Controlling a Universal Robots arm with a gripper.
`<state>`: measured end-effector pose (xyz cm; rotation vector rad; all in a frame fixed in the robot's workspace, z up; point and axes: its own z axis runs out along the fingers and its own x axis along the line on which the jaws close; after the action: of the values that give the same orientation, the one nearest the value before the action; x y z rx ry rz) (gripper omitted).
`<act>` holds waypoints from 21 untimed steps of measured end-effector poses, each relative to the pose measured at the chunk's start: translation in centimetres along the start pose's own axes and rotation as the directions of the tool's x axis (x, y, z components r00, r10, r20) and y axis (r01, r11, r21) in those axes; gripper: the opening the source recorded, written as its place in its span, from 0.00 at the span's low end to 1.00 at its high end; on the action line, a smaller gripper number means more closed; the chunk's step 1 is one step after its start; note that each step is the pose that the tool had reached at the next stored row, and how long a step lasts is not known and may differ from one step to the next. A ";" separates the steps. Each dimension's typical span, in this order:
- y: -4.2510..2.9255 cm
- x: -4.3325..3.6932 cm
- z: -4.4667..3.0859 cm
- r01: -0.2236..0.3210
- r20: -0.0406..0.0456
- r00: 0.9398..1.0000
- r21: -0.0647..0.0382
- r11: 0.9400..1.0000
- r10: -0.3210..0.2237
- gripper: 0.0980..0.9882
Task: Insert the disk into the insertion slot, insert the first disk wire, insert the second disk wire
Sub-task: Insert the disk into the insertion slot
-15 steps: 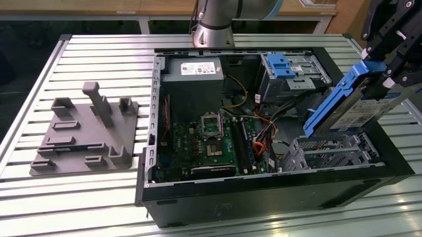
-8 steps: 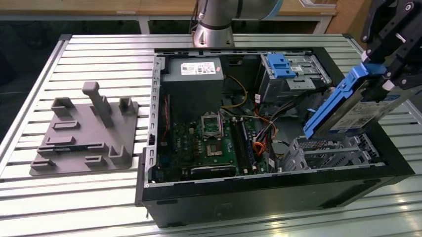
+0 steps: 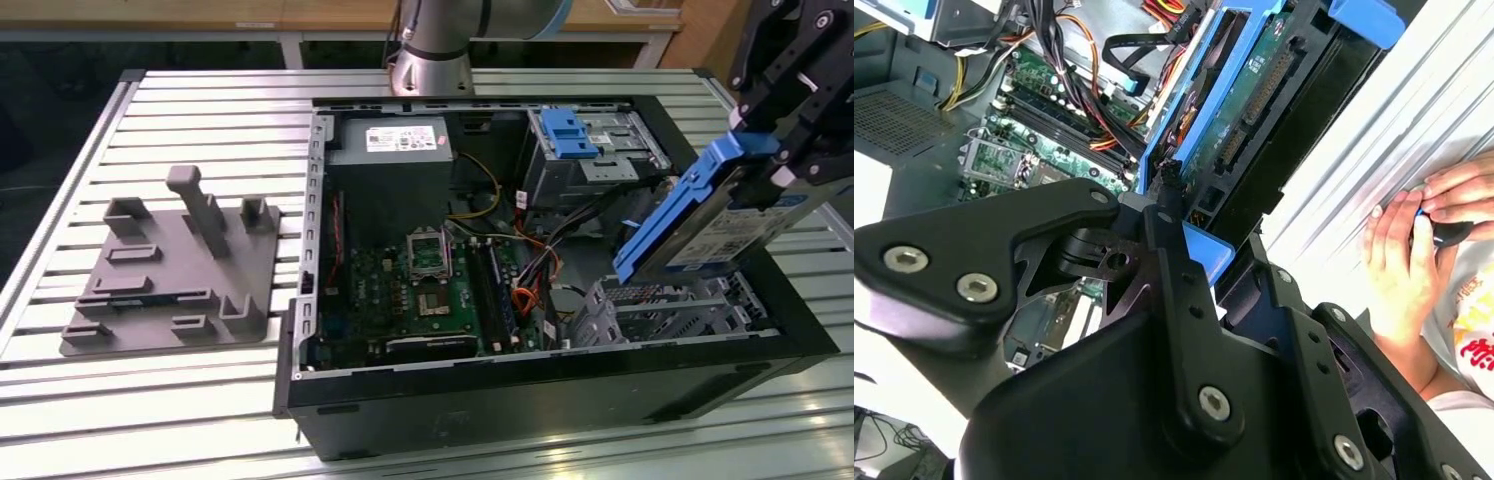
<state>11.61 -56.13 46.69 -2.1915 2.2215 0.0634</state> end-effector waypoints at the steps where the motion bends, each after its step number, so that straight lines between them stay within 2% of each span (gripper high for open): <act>1: 0.00 0.00 0.03 0.000 0.000 1.000 0.000 1.000 0.000 0.30; 21: -0.05 0.10 0.79 0.000 0.000 1.000 0.000 1.000 0.000 0.30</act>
<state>11.65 -56.19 45.90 -2.1915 2.2214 0.0635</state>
